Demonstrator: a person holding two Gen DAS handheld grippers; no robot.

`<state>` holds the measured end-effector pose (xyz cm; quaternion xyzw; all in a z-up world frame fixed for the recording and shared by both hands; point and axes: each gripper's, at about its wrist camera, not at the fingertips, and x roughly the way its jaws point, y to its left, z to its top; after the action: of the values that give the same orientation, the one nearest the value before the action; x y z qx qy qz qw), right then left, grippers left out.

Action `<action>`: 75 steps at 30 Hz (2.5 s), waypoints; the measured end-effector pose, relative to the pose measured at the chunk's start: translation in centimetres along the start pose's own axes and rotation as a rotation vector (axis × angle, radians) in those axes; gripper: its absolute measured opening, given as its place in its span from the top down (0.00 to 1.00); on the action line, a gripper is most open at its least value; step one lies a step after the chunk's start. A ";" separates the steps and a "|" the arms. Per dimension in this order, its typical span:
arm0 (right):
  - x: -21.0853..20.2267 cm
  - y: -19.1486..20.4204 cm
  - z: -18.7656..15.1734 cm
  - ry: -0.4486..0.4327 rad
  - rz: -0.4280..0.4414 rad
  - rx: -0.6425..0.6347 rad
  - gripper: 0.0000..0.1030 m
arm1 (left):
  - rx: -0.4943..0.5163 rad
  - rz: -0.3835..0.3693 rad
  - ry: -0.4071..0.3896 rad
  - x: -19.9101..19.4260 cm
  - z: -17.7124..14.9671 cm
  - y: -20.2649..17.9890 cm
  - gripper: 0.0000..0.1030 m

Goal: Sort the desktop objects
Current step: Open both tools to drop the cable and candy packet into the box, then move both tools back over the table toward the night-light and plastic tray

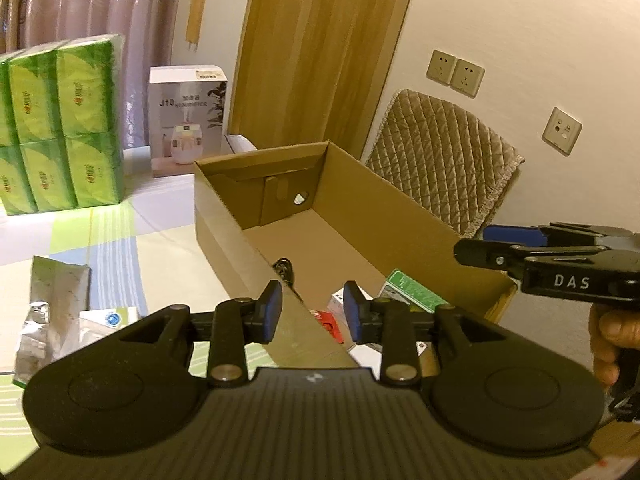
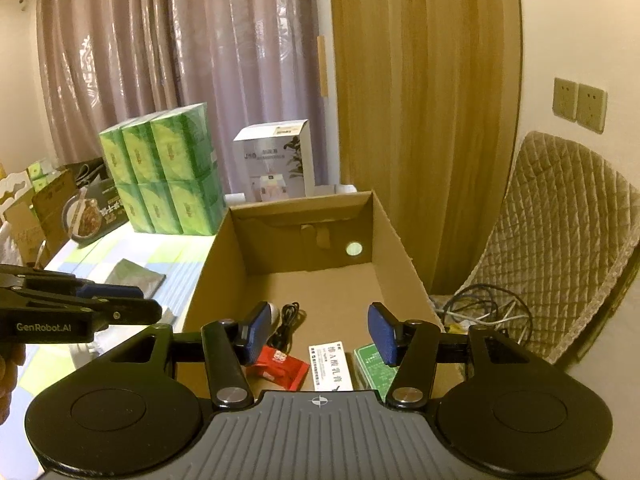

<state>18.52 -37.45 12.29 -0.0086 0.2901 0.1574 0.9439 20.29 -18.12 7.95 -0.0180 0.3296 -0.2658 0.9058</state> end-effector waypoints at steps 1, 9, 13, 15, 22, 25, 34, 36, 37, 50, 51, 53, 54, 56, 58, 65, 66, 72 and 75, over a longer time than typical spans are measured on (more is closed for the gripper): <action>-0.1 0.2 0.0 0.001 0.003 -0.003 0.50 | -0.001 0.003 -0.002 -0.2 0.0 0.2 0.72; -0.8 2.8 0.4 -0.009 0.034 -0.031 0.47 | -0.009 0.063 -0.016 -2.7 -1.0 2.8 0.70; -0.6 4.8 0.7 -0.015 0.068 -0.048 0.46 | -0.045 0.119 -0.031 -4.6 -1.7 5.2 0.68; -0.5 6.0 0.7 -0.017 0.090 -0.056 0.46 | -0.062 0.143 -0.039 -5.6 -2.0 6.2 0.66; -0.2 10.4 1.3 -0.025 0.171 -0.103 0.42 | -0.105 0.239 -0.058 -9.3 -3.7 10.3 0.55; -0.1 12.2 1.4 -0.037 0.204 -0.118 0.32 | -0.142 0.288 -0.068 -11.3 -4.5 12.6 0.50; 1.6 17.0 0.5 -0.025 0.302 -0.124 0.18 | -0.259 0.407 -0.084 -16.7 -7.2 18.3 0.39; 2.2 17.9 0.1 -0.017 0.314 -0.130 0.12 | -0.261 0.418 -0.076 -17.1 -7.7 18.9 0.34; 2.4 18.3 -0.2 -0.015 0.317 -0.135 0.10 | -0.256 0.425 -0.068 -17.2 -8.0 19.1 0.33; 6.1 19.3 -3.4 0.063 0.338 -0.102 0.09 | -0.064 0.432 0.084 -13.3 -10.4 19.3 0.13; 6.4 19.2 -3.5 0.067 0.337 -0.101 0.09 | -0.058 0.432 0.090 -13.1 -10.6 19.2 0.13; 6.8 19.0 -3.6 0.073 0.333 -0.096 0.09 | -0.052 0.429 0.096 -12.7 -10.9 19.2 0.13; 7.1 19.0 -3.6 0.076 0.331 -0.094 0.09 | -0.053 0.426 0.101 -12.4 -11.0 19.3 0.12; 7.6 18.8 -3.6 0.082 0.325 -0.091 0.09 | -0.053 0.424 0.113 -12.1 -11.4 19.5 0.12; 8.2 18.7 -3.7 0.087 0.319 -0.092 0.09 | -0.048 0.419 0.125 -11.6 -11.7 19.6 0.13; 10.8 18.0 -4.2 0.135 0.325 -0.074 0.09 | 0.037 0.361 0.152 -9.5 -12.9 19.1 0.16; 11.1 18.0 -4.2 0.141 0.326 -0.073 0.09 | 0.059 0.350 0.158 -9.0 -13.0 18.9 0.18; 12.4 18.8 -4.6 0.179 0.340 -0.083 0.09 | 0.157 0.275 0.172 -6.2 -12.9 17.8 0.25; 12.8 19.3 -4.7 0.176 0.330 -0.116 0.09 | 0.206 0.239 0.180 -4.6 -12.9 17.3 0.25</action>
<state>20.17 -15.83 2.81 -0.0289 0.3596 0.3252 0.8742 17.61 0.81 -2.99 0.1380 0.3801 -0.1890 0.8949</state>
